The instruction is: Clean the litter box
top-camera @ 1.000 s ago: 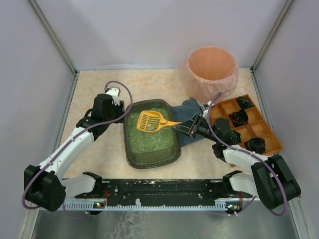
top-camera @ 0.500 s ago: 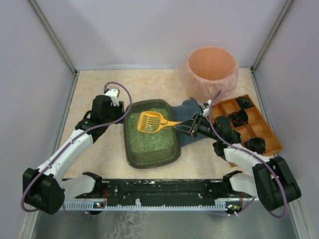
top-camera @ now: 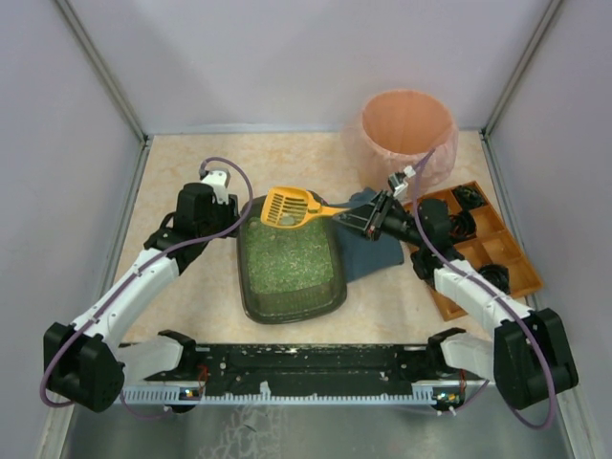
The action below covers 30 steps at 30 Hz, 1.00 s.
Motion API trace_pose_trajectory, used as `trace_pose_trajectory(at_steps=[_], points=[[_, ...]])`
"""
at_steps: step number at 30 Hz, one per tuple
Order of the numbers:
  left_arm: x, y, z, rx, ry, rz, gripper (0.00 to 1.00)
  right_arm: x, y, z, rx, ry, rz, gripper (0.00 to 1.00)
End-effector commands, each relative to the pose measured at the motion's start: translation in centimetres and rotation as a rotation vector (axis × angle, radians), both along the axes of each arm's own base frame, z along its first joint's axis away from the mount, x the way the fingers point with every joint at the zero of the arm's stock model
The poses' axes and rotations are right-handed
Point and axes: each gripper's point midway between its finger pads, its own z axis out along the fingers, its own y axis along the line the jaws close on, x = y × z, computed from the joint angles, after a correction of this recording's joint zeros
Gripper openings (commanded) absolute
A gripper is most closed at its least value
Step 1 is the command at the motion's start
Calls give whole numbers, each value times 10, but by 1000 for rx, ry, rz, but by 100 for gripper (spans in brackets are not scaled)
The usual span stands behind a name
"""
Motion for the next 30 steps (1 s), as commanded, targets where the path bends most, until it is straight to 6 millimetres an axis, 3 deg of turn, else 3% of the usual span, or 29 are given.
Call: trace_pose_trajectory(at_steps=[1, 7, 14, 20, 30], points=[[2, -4, 8, -4, -18, -18, 52, 19, -8, 74, 40, -146, -53, 0], [3, -4, 6, -4, -11, -17, 52, 48, -31, 118, 27, -191, -125, 0], [2, -5, 9, -13, -15, -21, 52, 90, -90, 149, -13, -204, -327, 0], [1, -7, 10, -21, -17, -27, 52, 118, -148, 152, -108, -197, -547, 0], [1, -8, 8, -23, -8, -34, 53, 139, -212, 139, -501, -180, -811, 0]])
